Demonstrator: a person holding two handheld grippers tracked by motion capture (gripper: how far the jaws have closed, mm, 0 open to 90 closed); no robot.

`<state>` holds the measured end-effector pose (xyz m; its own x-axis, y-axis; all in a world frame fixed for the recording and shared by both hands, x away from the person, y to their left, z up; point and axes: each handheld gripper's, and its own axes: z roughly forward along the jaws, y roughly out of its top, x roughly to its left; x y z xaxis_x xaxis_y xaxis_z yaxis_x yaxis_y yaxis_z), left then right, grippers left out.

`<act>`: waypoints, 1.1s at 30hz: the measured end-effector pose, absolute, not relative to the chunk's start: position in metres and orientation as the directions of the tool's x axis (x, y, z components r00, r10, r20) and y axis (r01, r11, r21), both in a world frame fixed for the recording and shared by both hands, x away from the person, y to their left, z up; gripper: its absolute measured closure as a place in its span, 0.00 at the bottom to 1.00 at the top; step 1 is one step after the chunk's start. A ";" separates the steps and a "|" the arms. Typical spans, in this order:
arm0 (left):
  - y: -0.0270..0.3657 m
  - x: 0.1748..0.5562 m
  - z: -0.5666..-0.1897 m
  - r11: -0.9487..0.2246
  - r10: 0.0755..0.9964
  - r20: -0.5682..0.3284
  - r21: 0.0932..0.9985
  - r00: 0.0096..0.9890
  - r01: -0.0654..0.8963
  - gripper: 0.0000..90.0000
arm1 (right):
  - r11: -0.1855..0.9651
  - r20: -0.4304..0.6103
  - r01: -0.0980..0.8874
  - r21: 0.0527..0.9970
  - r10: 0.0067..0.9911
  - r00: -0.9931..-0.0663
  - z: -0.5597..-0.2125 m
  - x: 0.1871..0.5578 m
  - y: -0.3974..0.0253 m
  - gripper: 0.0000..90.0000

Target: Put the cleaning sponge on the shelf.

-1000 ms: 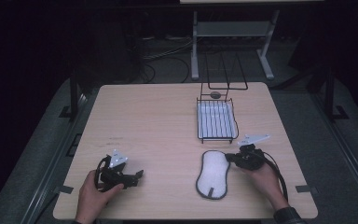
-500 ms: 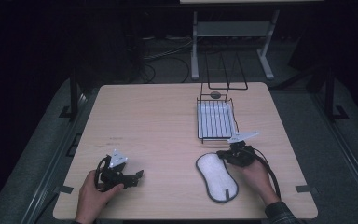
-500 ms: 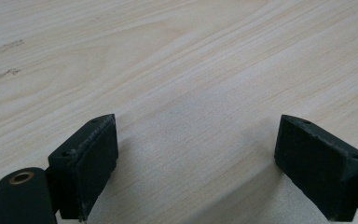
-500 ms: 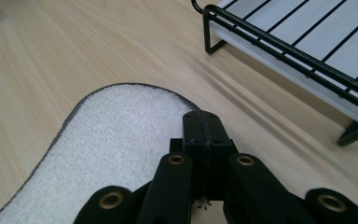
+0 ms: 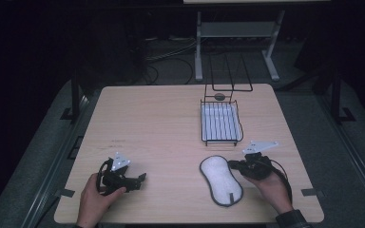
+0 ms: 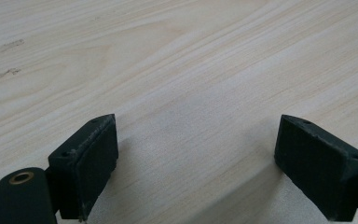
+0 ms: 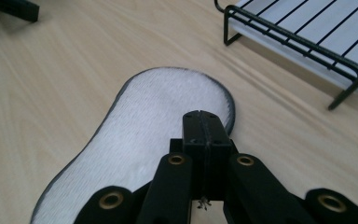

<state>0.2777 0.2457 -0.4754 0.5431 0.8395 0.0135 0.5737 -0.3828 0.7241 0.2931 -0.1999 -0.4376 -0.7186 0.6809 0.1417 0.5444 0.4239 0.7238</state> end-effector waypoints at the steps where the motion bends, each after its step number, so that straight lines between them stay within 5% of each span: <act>1: 0.246 0.278 -0.475 -0.382 0.840 0.013 0.724 0.543 0.574 0.14 | 0.422 0.139 0.543 0.726 0.683 -0.717 -0.436 0.289 -0.201 1.00; 19: 0.246 0.278 -0.475 -0.382 0.840 0.013 0.725 0.543 0.574 0.14 | 0.412 0.188 0.562 0.717 0.663 -0.725 -0.445 0.226 -0.207 1.00; 33: 0.246 0.278 -0.475 -0.382 0.840 0.013 0.725 0.543 0.573 0.14 | 0.463 0.193 0.568 0.680 0.634 -0.749 -0.455 0.226 -0.199 1.00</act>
